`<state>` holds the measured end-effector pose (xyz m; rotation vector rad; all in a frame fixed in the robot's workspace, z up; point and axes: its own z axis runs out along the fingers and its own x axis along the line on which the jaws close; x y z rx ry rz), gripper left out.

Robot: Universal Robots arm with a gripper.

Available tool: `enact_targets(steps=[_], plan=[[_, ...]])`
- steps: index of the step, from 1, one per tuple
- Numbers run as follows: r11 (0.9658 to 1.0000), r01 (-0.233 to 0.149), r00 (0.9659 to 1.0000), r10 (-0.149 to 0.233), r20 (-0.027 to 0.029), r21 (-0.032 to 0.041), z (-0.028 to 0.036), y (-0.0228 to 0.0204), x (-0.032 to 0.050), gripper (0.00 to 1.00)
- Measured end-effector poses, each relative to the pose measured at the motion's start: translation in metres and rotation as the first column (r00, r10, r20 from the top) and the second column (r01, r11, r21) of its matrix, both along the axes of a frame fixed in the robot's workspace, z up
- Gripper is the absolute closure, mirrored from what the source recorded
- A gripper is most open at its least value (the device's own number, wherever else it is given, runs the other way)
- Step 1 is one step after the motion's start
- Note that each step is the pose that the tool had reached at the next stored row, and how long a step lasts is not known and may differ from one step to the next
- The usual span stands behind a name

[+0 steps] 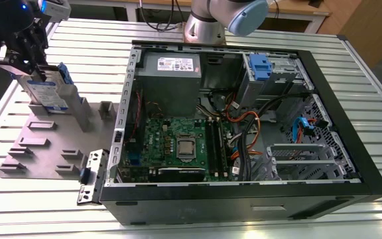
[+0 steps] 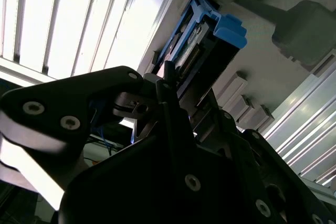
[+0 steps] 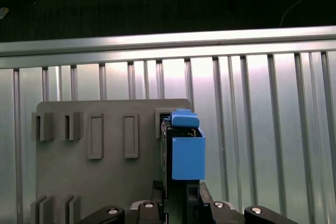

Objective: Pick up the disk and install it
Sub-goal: 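Pick up the disk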

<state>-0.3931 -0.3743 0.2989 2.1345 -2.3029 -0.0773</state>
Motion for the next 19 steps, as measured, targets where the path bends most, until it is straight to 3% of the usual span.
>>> enact_targets(steps=[9, 19], plan=[[1.0, 0.0, 1.0, 0.0, 0.0002, 0.0001, 0.0, 0.0, 0.0, 0.65], [1.0, 0.0, 1.0, 0.0, 0.0001, 0.0, 0.0051, 0.0, 0.0, 0.65]])
